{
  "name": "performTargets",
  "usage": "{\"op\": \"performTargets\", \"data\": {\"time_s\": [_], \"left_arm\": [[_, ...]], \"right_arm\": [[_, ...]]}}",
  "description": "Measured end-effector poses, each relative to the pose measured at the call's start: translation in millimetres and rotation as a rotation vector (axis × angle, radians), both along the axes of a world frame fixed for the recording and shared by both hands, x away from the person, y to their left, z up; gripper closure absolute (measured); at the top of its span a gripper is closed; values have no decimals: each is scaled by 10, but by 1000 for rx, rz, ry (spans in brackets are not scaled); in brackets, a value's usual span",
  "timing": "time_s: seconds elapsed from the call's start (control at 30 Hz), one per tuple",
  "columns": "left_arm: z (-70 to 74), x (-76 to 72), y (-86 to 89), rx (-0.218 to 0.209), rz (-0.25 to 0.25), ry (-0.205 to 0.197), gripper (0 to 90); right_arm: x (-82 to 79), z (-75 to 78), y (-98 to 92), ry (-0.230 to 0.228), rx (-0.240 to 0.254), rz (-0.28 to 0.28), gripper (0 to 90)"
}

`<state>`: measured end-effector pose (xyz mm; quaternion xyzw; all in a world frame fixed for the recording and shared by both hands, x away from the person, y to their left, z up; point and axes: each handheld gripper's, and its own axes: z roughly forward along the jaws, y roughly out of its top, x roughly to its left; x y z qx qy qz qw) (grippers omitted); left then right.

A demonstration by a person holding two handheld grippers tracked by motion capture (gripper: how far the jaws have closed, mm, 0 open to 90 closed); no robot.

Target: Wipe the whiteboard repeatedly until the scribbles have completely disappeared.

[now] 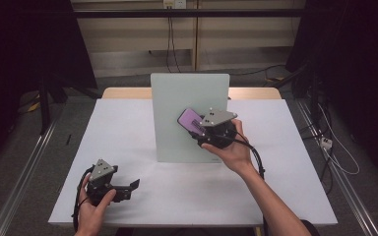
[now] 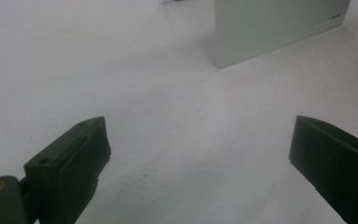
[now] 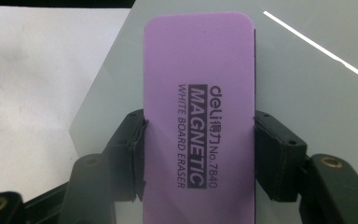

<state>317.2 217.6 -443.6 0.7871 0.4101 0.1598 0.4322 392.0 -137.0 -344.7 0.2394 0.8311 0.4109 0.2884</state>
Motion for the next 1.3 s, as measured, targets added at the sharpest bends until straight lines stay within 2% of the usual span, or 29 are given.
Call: {"op": "performTargets", "data": {"time_s": [0.17, 0.5, 0.67, 0.77, 1.03, 1.3], "left_arm": [[0, 0, 19, 0, 2, 2, 49], [-4, 5, 2, 1, 1, 2, 49], [-2, -1, -11, 3, -2, 5, 49], [-9, 6, 1, 1, 1, 4, 49], [-27, 14, -7, -2, -6, 18, 49], [-15, 24, 17, -5, -2, 16, 49]], "right_arm": [[-26, -94, 52, 5, -13, 11, 417], [-154, -618, 344, 111, -145, 121, 417], [-158, -738, 519, 131, -168, 156, 416], [-143, -775, 581, 154, -152, 170, 416], [-109, -780, 698, 170, -126, 186, 416], [-99, -618, 593, 161, -16, 176, 415]]}}
